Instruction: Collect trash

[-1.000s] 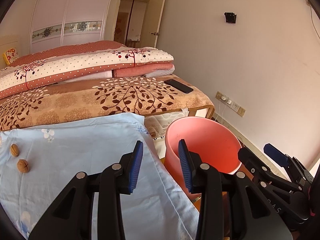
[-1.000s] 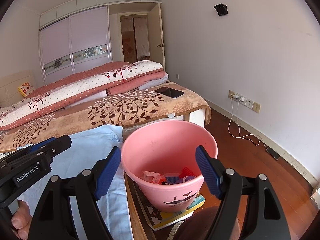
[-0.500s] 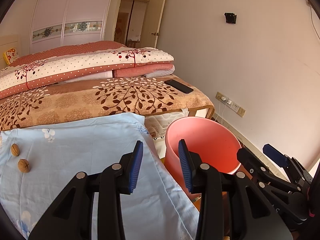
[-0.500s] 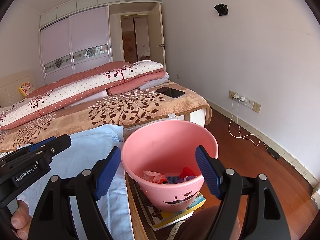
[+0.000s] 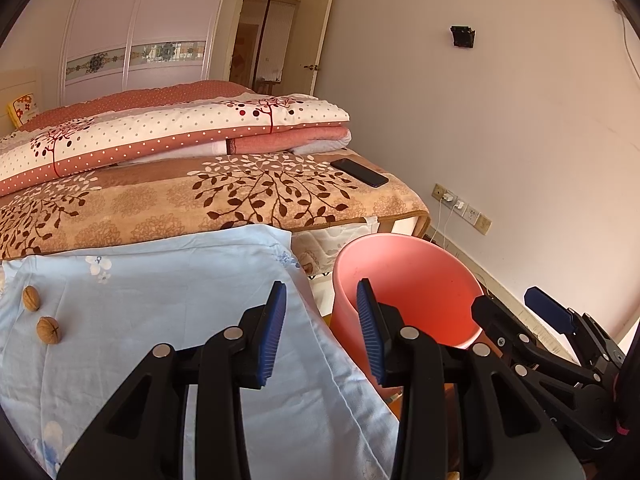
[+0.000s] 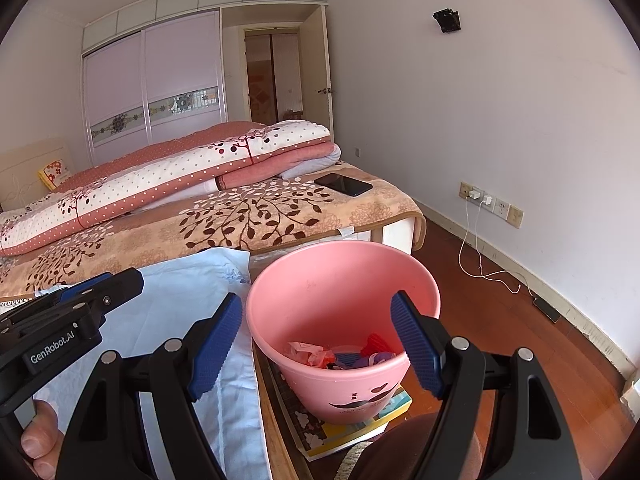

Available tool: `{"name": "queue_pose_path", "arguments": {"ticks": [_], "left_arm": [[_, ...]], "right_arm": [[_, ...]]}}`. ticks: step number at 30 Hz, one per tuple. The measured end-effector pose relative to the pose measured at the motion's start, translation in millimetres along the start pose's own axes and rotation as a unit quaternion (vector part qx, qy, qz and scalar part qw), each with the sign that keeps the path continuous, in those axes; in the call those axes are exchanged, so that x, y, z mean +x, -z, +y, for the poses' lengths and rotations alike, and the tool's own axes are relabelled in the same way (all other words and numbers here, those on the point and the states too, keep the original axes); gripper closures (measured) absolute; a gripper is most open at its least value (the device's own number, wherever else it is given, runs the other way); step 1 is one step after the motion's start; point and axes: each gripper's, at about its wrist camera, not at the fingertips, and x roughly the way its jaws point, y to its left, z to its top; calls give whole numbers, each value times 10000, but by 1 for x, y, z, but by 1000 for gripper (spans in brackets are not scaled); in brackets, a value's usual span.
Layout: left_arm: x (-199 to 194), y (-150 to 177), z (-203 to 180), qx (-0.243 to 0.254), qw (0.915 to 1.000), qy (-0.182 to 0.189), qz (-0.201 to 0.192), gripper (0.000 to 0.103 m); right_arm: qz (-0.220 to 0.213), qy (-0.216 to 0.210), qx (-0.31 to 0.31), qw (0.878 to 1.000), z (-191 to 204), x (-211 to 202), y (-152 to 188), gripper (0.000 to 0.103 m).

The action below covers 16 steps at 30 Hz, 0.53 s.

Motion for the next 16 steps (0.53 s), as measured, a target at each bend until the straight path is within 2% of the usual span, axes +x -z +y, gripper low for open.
{"name": "queue_pose_path", "arguments": {"ticks": [16], "left_arm": [[3,3,14,-164,9995,-255,109,66]], "right_arm": [[71,-67,-134,9999,7,3,2,28]]}}
